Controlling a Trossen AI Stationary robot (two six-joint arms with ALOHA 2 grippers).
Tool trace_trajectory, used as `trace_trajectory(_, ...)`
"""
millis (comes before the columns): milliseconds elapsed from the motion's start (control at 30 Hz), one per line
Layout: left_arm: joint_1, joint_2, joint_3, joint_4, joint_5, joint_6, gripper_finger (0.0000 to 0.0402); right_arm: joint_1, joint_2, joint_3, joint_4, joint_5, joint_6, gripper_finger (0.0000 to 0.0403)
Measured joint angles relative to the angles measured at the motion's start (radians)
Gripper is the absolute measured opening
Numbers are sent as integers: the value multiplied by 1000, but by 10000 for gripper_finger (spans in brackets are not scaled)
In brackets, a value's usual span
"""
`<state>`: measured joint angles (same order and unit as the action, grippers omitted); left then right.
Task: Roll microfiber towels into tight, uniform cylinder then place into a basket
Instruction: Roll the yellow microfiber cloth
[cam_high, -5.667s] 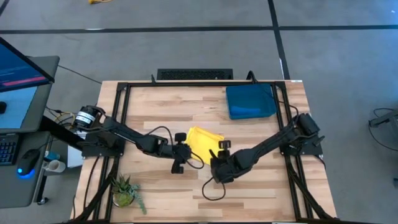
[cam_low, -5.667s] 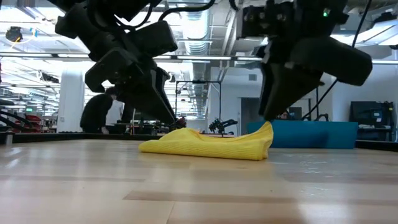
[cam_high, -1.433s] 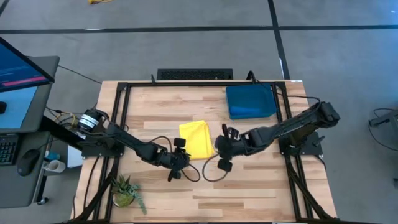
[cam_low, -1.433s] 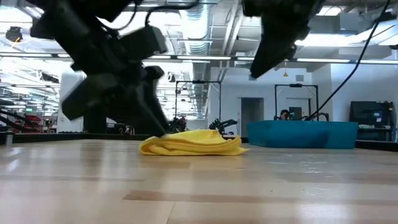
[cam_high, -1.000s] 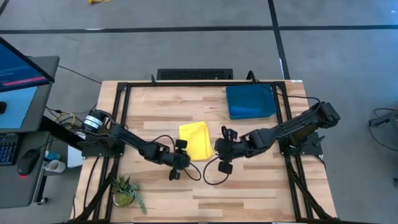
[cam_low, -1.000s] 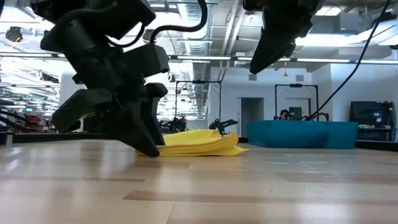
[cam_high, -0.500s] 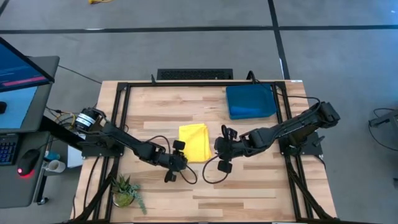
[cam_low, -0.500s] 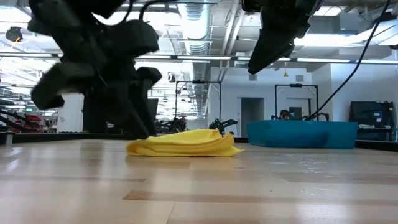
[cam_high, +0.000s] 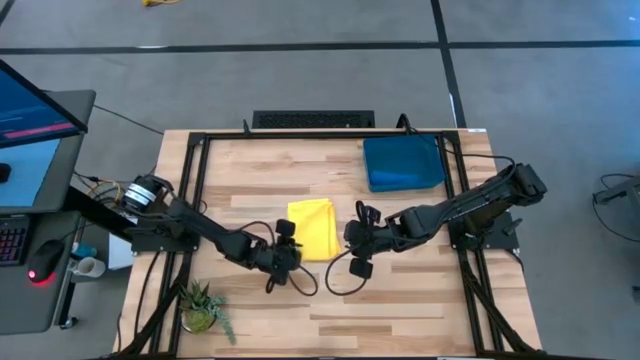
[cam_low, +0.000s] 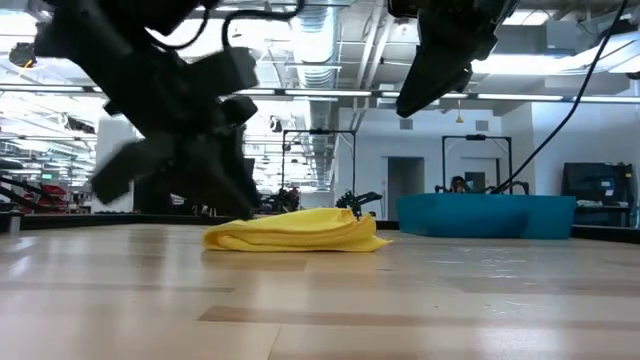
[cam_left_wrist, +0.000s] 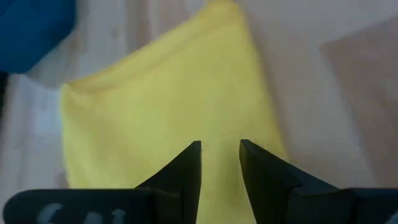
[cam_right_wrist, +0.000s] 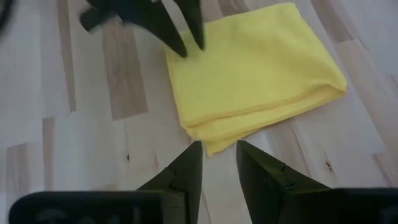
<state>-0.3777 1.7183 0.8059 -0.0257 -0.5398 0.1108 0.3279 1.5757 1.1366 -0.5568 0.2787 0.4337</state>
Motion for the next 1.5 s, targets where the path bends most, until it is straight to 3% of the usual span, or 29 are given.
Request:
trace_trajectory(433,52,100,4,86,70,0,103,-3,0,0,18,0,-24,120)
trace_trajectory(600,25,58,-2,59,-29,12,103,-3,0,0,20,0,-42,120)
trace_trajectory(867,-84,-114,0,-126,-204,-46,103,20,0,0,109,0,-174,120)
trace_trajectory(1033,-160,-172,0,-146,-201,-65,103,39,1,0,157,0,-220,120)
trace_trajectory(1300,-212,-161,0,-156,-156,-89,103,52,49,0,178,-14,-234,120)
trace_trajectory(1500,-212,-161,0,-165,-114,-218,104,48,156,13,243,-15,-447,131)
